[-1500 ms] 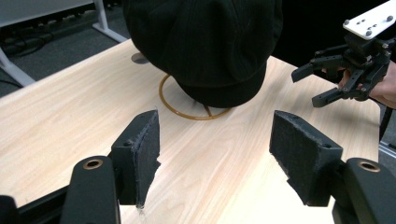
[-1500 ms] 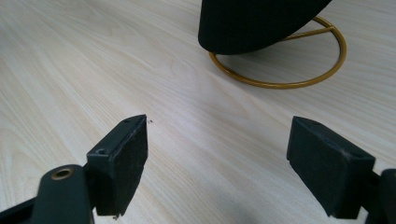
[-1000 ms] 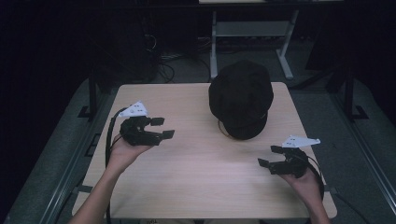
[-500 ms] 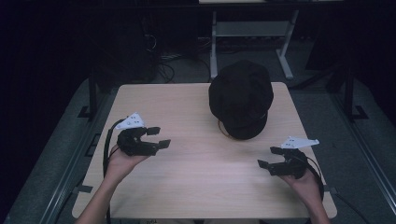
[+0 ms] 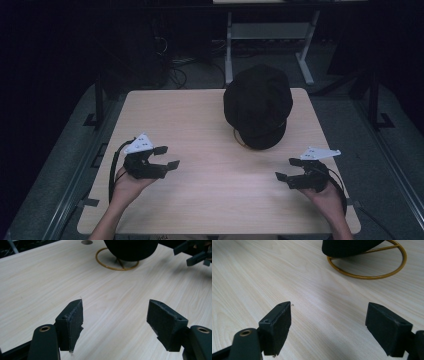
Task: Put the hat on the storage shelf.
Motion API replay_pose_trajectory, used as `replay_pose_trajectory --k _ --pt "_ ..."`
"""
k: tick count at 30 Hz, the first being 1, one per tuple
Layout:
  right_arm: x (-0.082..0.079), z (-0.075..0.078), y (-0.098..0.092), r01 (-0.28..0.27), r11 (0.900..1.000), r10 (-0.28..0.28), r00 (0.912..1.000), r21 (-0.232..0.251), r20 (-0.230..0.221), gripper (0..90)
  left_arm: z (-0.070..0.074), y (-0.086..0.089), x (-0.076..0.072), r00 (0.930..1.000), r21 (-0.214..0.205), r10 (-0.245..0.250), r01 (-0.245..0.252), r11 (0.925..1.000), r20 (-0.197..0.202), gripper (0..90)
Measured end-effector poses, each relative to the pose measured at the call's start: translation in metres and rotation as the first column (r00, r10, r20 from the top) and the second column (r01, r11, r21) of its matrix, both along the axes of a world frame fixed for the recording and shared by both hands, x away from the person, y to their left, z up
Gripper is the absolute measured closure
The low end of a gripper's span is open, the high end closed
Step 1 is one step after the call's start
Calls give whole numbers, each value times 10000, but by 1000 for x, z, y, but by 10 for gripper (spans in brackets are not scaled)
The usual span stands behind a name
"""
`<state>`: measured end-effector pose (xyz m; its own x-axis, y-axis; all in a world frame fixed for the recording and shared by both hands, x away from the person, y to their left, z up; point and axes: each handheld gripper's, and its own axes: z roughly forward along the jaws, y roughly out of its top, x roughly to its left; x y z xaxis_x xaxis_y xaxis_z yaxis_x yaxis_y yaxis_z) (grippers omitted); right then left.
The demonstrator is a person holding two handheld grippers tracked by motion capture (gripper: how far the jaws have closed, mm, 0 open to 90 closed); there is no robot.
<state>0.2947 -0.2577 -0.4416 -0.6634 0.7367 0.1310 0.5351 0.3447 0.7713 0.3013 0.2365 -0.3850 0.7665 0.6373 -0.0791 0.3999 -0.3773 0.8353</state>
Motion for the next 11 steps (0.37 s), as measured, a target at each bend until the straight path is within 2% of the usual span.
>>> replay_pose_trajectory --k 4,9,11 --pt "-1 0 1 -15 10000 15 10000 15 -57 205 -14 2 -7 10000 -179 50 -51 9998 -87 290" --pt "-2 -2 1 -7 10000 7 10000 28 -1 205 -32 5 -18 9999 -64 62 -63 10000 -146 272" --pt "-3 -2 3 -28 10000 28 10000 9 22 205 -37 7 -22 10000 -13 28 -28 10000 -39 269"
